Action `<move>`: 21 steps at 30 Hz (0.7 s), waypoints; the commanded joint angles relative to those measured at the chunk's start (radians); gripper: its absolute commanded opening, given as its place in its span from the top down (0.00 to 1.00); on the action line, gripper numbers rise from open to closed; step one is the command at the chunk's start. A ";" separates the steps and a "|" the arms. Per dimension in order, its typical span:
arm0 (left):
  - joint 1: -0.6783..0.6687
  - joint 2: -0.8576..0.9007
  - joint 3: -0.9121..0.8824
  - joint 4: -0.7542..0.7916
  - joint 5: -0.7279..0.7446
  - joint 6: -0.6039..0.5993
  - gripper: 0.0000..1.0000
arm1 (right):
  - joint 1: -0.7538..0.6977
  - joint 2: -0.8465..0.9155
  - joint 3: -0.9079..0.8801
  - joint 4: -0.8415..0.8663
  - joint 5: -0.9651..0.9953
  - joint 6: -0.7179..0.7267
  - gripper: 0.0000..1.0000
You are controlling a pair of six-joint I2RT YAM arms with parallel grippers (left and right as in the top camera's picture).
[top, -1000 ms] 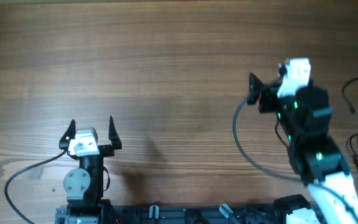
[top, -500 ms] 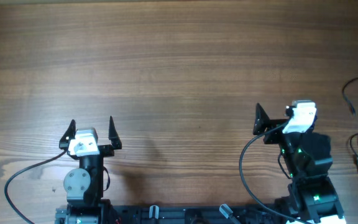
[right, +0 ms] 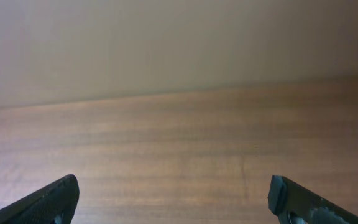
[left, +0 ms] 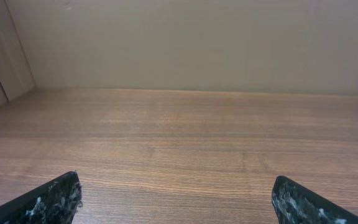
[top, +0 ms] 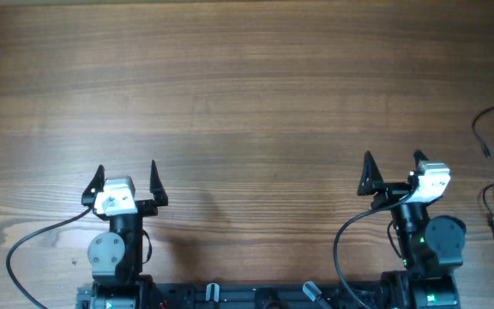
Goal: Untangle cables
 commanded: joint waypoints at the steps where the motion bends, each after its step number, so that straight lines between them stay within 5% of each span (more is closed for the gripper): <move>1: 0.008 -0.010 -0.002 -0.004 0.008 0.019 0.00 | -0.005 -0.039 -0.022 0.058 -0.020 -0.039 0.00; 21: 0.008 -0.010 -0.002 -0.004 0.008 0.019 0.00 | -0.055 -0.178 -0.118 0.153 -0.064 -0.040 0.00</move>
